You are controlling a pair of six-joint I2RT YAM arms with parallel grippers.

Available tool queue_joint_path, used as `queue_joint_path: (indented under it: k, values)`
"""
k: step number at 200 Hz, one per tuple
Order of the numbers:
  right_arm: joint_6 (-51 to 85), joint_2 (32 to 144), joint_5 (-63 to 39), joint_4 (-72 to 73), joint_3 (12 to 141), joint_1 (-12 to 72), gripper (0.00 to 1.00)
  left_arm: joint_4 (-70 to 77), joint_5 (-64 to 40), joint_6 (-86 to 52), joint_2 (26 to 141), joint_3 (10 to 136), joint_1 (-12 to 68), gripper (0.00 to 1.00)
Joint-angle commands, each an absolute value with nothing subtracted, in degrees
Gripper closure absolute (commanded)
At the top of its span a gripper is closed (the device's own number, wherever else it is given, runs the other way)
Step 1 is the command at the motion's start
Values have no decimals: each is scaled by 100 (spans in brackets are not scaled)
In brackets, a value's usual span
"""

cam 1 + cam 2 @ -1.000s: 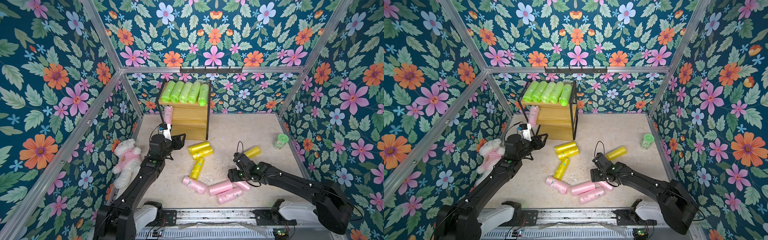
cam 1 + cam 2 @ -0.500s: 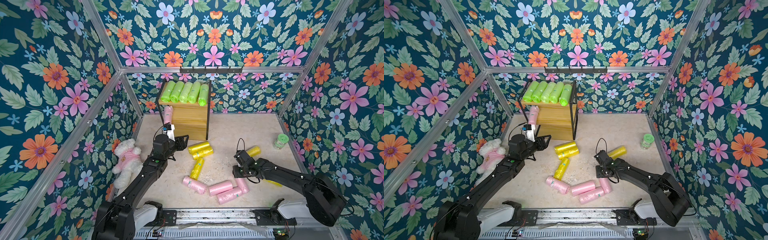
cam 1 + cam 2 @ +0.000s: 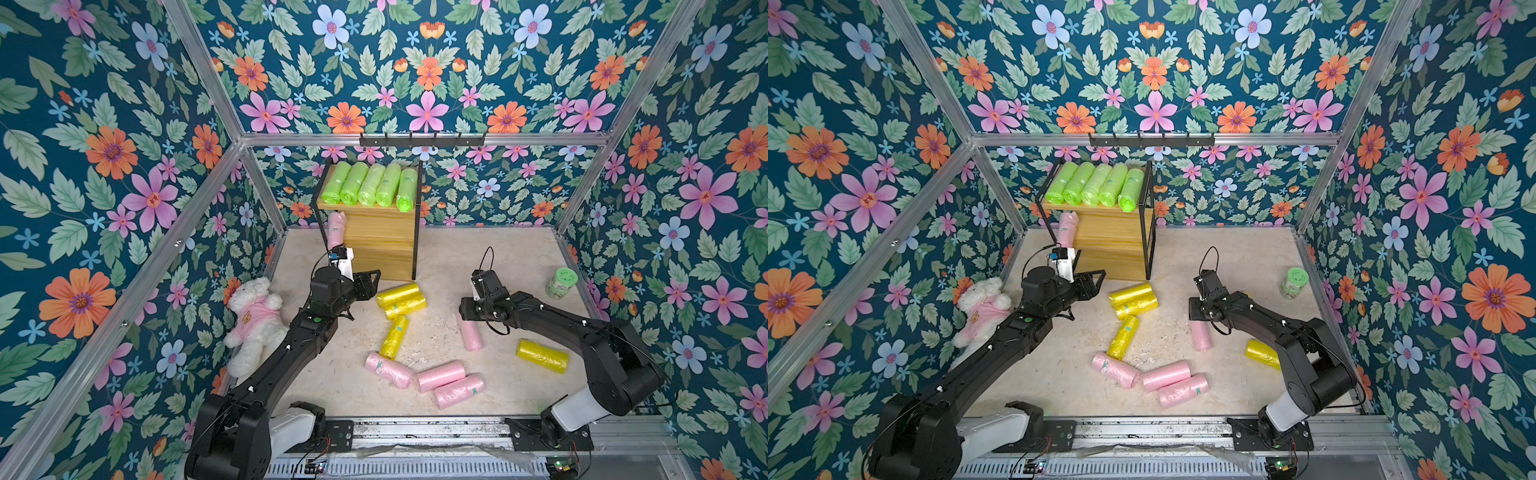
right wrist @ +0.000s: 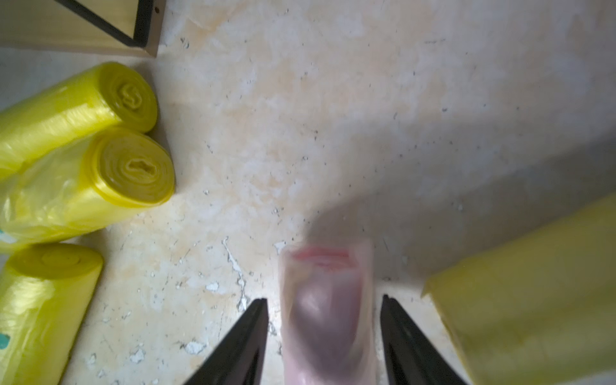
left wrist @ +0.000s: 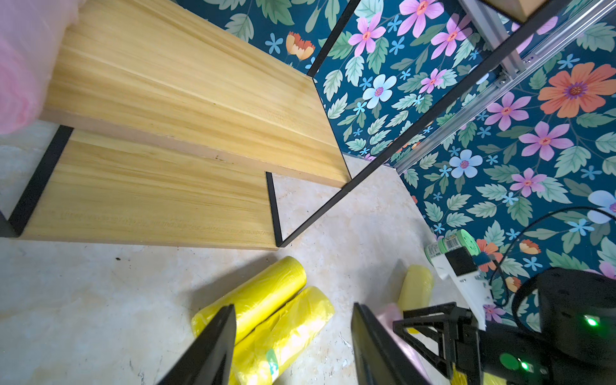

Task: Sort the rolls of trash bags by color and place them on the shelf
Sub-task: Pick up the roll of trash bags from the center of the board.

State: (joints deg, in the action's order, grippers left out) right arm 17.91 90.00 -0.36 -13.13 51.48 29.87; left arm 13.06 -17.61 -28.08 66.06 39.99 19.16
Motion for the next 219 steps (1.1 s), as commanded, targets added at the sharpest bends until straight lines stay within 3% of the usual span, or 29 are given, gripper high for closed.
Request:
queue_joint_path:
  k: [1, 35, 88, 164, 219]
  values:
    - [1621, 8994, -287, -1204, 5123, 2984, 27, 1336, -1706, -2708, 6575, 4013, 1965, 39]
    - [1575, 8980, -475, -1152, 4951, 2985, 17, 1336, -1662, -2659, 6565, 4012, 2035, 39]
    - [1530, 9203, -2, -1121, 4887, 2989, 20, 1318, -1666, -2654, 6592, 4033, 2107, 39]
    - [1503, 9372, -98, -817, 4940, 2989, 53, 1228, -1625, -2671, 6504, 3991, 2224, 38]
    - [2620, 8294, -1043, 738, 4719, 2996, 63, 1818, -1939, -2988, 6401, 3828, 2317, 36]
